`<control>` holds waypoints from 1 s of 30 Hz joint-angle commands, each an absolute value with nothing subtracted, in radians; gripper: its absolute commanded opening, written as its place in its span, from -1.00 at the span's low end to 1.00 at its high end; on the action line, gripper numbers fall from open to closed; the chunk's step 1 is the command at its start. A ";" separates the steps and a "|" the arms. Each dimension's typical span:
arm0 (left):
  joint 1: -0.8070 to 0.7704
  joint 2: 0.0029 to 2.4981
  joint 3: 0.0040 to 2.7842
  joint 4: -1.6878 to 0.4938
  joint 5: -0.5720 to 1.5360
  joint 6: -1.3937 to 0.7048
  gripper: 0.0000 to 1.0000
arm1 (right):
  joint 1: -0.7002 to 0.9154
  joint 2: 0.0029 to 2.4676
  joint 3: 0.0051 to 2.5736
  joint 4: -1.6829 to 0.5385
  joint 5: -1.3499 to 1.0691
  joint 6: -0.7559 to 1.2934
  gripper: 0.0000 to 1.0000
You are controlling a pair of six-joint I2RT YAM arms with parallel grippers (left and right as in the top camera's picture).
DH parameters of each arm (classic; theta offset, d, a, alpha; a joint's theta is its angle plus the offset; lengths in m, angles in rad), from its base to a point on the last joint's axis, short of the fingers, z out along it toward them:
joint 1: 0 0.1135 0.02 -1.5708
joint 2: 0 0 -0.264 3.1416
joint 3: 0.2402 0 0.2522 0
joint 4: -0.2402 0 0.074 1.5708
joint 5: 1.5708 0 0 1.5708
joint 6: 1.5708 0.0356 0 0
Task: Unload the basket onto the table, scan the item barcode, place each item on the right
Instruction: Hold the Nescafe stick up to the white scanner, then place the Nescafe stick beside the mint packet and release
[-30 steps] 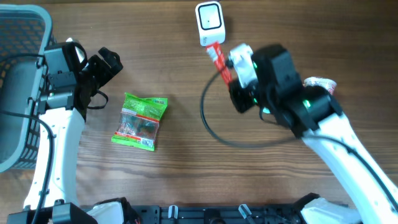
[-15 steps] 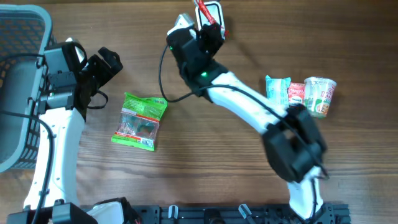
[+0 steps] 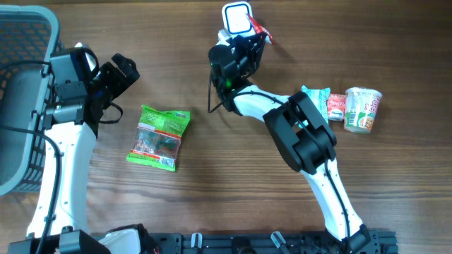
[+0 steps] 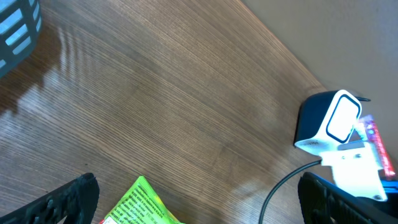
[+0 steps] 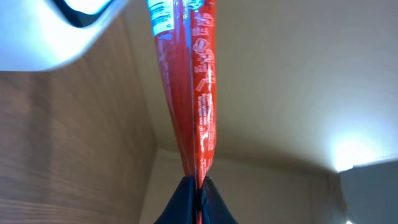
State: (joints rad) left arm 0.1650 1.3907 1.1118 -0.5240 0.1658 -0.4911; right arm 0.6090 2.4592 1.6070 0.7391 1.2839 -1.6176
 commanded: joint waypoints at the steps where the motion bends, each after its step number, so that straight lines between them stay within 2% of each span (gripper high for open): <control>1: 0.168 1.386 1.113 -0.522 0.170 -0.486 1.00 | 0.583 2.477 1.617 0.921 1.280 -1.682 -0.92; 3: 0.168 1.386 1.113 -0.522 0.171 -0.486 0.99 | 0.578 2.477 1.617 0.920 1.275 -1.702 -0.92; 4: 0.168 1.386 1.113 -0.522 0.171 -0.486 1.00 | 0.576 2.477 1.616 0.898 1.264 -1.647 -0.92; 8: 0.168 1.386 1.113 -0.522 0.171 -0.486 1.00 | 0.588 2.477 1.616 0.477 1.160 -1.427 -0.92; 10: 0.168 1.386 1.113 -0.521 0.171 -0.486 1.00 | 0.591 2.477 1.616 0.358 1.135 -1.317 -0.92; 16: 0.168 1.386 1.113 -0.521 0.171 -0.486 1.00 | 0.590 2.394 1.617 0.388 1.147 -1.263 -0.92; 20: 0.168 1.386 1.113 -0.521 0.171 -0.486 1.00 | 0.597 2.233 1.617 0.276 1.129 -1.084 -0.92; 25: 0.168 1.386 1.113 -0.521 0.171 -0.486 1.00 | 0.643 1.998 1.617 -0.427 0.967 -0.400 -0.92; 27: 0.168 1.386 1.113 -0.521 0.171 -0.486 1.00 | 0.632 1.919 1.617 -0.727 0.756 -0.073 -0.92; 30: 0.168 1.386 1.113 -0.521 0.171 -0.486 1.00 | 0.561 1.865 1.616 -1.076 0.283 0.142 -0.92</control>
